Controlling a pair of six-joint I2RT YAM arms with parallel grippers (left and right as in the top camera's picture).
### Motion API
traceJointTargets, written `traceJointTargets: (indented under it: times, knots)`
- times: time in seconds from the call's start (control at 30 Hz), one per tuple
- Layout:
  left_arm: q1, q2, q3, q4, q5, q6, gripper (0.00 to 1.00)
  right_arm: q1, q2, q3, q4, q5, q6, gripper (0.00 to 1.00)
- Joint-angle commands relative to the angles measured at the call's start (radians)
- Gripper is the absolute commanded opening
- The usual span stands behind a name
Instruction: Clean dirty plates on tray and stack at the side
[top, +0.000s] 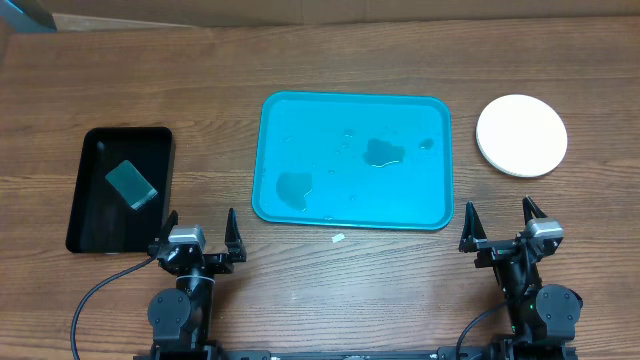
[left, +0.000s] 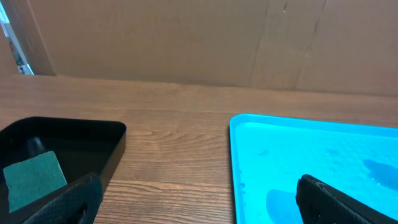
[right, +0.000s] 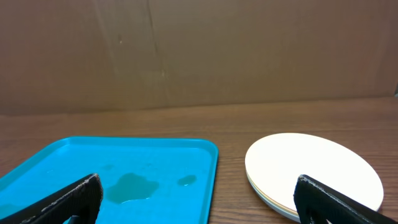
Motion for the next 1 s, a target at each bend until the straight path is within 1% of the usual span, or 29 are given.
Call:
traceJointTargets:
  times: [0.0, 0.1, 0.97]
  knots:
    - [-0.005, -0.013, -0.005, -0.001, -0.005, 0.03, 1.0, 0.005, -0.008, -0.011, 0.005, 0.001, -0.003, 1.0]
    - [-0.005, -0.013, -0.005, -0.001, -0.006, 0.061, 1.0, 0.005, -0.008, -0.011, 0.005, 0.001, -0.003, 1.0]
    - [-0.005, -0.013, -0.005, 0.002, 0.006, 0.06, 1.0, 0.005, -0.008, -0.011, 0.005, 0.001, -0.003, 1.0]
